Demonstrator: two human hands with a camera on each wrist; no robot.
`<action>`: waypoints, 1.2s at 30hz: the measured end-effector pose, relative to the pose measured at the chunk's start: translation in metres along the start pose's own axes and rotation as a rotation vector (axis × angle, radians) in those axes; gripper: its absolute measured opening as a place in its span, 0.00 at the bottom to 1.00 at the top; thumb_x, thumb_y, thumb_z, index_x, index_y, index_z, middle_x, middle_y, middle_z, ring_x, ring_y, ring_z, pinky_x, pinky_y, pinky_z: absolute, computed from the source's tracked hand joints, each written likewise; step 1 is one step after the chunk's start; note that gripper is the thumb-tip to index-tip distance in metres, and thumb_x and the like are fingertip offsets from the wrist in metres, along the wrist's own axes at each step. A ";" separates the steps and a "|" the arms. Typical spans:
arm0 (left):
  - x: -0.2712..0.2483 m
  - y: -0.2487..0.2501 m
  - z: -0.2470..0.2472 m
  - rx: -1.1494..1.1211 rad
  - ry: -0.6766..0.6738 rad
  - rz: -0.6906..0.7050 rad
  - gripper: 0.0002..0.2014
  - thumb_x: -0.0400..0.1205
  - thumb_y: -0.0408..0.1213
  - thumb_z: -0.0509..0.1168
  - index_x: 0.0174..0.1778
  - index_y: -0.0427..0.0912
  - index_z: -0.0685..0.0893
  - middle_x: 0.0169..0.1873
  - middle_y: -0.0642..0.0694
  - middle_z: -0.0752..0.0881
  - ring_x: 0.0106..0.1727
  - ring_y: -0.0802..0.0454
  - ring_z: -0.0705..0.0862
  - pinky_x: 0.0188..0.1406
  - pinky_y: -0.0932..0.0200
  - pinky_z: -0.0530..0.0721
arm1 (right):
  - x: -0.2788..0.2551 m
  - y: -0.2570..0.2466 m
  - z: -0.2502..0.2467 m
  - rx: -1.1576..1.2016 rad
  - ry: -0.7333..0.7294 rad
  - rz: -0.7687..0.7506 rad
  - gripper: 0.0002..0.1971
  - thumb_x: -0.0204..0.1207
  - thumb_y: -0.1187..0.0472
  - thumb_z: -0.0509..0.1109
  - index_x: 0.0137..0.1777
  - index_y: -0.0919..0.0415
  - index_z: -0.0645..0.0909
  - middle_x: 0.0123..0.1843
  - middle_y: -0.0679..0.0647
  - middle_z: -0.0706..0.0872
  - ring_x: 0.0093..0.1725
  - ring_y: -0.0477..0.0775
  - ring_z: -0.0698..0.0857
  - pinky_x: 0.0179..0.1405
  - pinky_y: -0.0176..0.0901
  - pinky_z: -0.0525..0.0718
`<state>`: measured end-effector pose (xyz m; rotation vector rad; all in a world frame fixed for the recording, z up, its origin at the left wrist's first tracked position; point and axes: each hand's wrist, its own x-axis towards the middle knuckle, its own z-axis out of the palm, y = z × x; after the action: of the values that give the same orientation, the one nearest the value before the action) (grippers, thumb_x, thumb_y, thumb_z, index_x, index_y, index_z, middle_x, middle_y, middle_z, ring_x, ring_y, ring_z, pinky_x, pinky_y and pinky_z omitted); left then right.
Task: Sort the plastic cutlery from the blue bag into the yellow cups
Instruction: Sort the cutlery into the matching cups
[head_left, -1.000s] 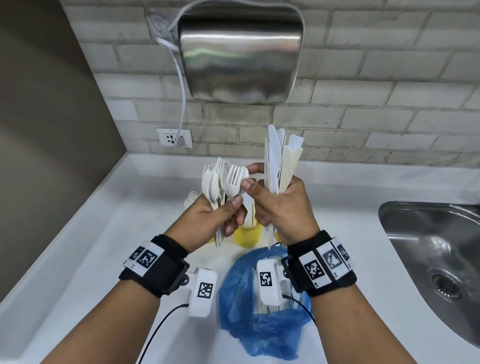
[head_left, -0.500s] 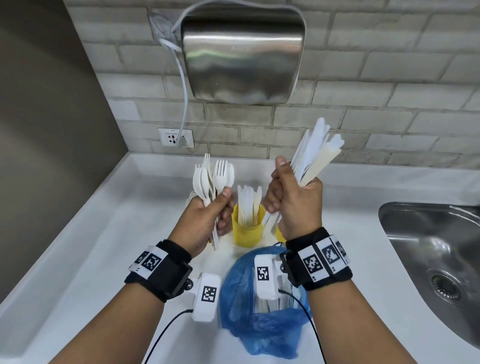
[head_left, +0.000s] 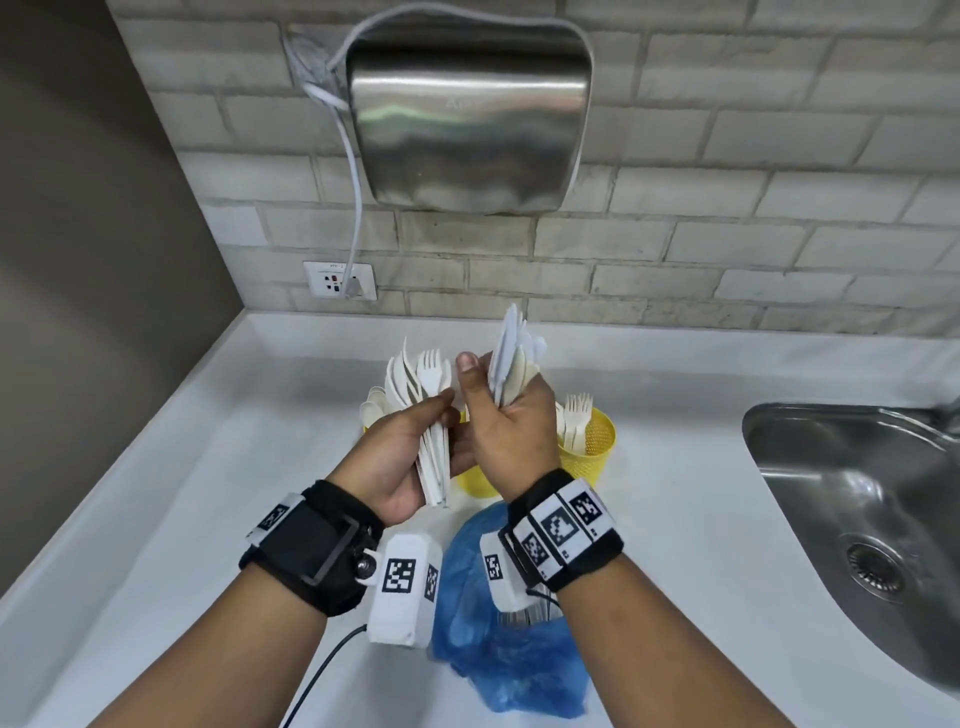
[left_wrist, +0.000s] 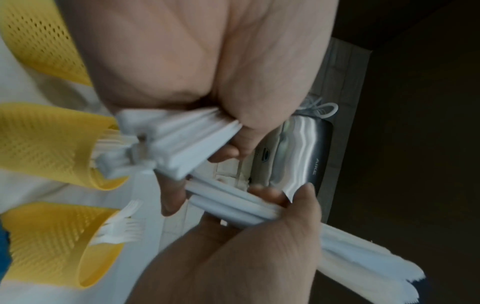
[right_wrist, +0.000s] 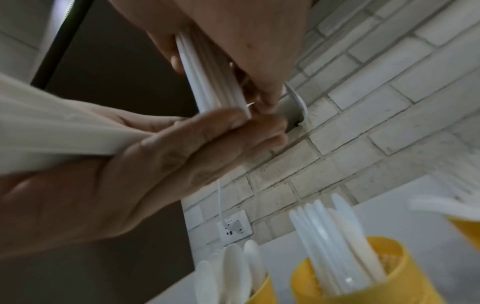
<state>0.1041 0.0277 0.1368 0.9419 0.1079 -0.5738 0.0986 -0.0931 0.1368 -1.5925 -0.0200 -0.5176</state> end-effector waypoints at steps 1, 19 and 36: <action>0.001 -0.001 -0.003 0.000 0.027 0.002 0.13 0.91 0.42 0.62 0.45 0.37 0.79 0.53 0.30 0.85 0.61 0.39 0.91 0.51 0.52 0.92 | 0.001 0.001 -0.001 -0.040 0.011 -0.003 0.23 0.76 0.39 0.71 0.43 0.62 0.81 0.39 0.58 0.87 0.41 0.56 0.89 0.45 0.51 0.89; -0.027 -0.019 -0.020 0.392 0.112 0.218 0.18 0.87 0.53 0.66 0.37 0.46 0.76 0.28 0.48 0.60 0.25 0.53 0.57 0.24 0.60 0.63 | 0.035 0.044 -0.089 -0.120 0.377 0.386 0.10 0.67 0.56 0.74 0.28 0.57 0.81 0.25 0.54 0.84 0.24 0.59 0.82 0.32 0.49 0.82; -0.009 0.013 0.024 0.477 0.039 0.808 0.13 0.87 0.43 0.65 0.38 0.45 0.78 0.24 0.55 0.72 0.23 0.56 0.69 0.28 0.58 0.75 | 0.026 0.043 -0.033 -0.132 0.145 0.192 0.15 0.75 0.59 0.76 0.28 0.58 0.79 0.25 0.50 0.85 0.27 0.56 0.86 0.31 0.47 0.86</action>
<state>0.0995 0.0179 0.1638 1.3478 -0.3813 0.1847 0.1253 -0.1369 0.1046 -1.6613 0.2791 -0.4900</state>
